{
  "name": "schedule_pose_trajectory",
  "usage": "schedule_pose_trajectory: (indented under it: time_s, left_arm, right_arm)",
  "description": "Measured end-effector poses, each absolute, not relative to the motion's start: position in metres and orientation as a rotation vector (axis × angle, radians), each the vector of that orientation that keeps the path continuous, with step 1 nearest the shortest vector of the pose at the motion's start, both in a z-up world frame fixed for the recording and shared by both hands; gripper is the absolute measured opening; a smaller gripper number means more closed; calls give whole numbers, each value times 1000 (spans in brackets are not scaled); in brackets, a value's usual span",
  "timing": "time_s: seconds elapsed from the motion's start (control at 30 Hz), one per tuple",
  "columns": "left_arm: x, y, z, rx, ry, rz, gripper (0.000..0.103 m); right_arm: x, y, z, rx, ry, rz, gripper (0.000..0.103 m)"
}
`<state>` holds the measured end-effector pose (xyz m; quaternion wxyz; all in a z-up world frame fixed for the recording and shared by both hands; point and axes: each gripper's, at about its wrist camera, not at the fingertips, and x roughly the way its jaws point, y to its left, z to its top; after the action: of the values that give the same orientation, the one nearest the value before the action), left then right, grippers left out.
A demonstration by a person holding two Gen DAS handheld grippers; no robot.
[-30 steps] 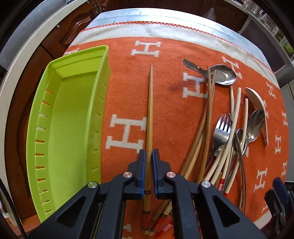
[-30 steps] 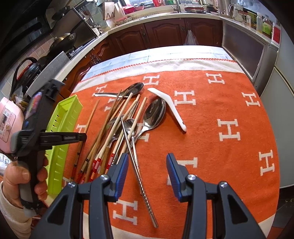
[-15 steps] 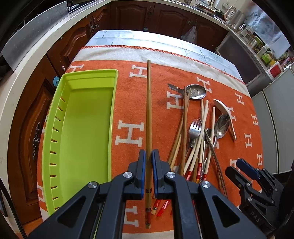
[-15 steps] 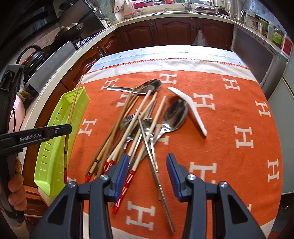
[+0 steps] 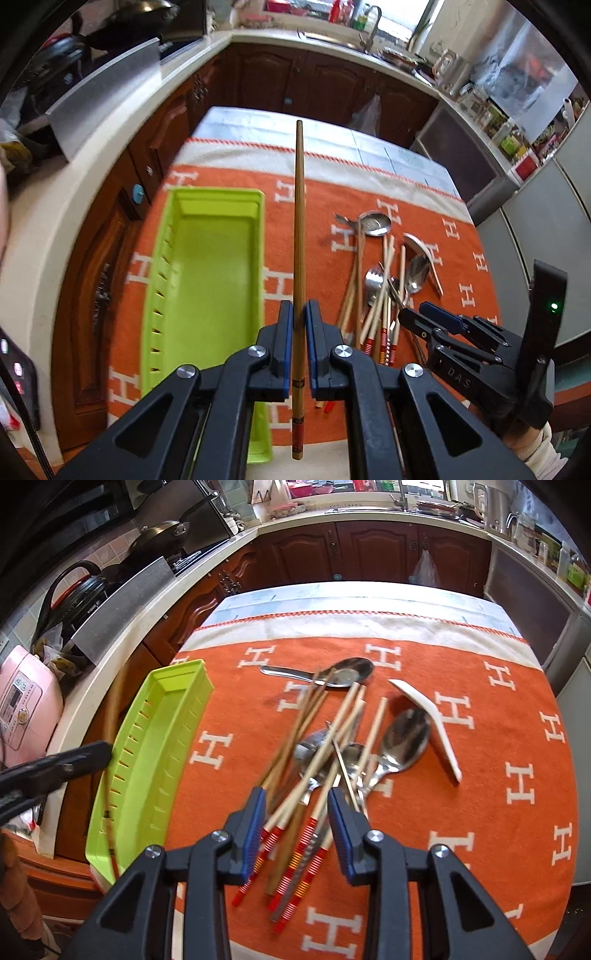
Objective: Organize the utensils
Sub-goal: 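Lower the chopstick into the green tray with left tool while right tool grasps a wooden chopstick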
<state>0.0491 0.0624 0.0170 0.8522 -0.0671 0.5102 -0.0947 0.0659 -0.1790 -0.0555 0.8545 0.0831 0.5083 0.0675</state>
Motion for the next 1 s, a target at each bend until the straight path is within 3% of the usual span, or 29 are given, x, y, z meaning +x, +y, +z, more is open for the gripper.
schedule_pose_trajectory:
  time_s: [0.17, 0.4, 0.73, 1.0]
  left_arm:
    - [51, 94, 14, -123, 1045, -74, 4]
    - [73, 109, -41, -143, 1170, -59, 5]
    - [73, 111, -60, -114, 1151, -22, 46]
    - [74, 112, -56, -140, 1144, -45, 47]
  right_arm:
    - [86, -176, -60, 222, 1078, 141, 34]
    - [118, -180, -79, 338, 1143, 141, 21]
    - [143, -165, -101, 363, 1230, 122, 16]
    - [145, -152, -110, 322, 1286, 63, 15]
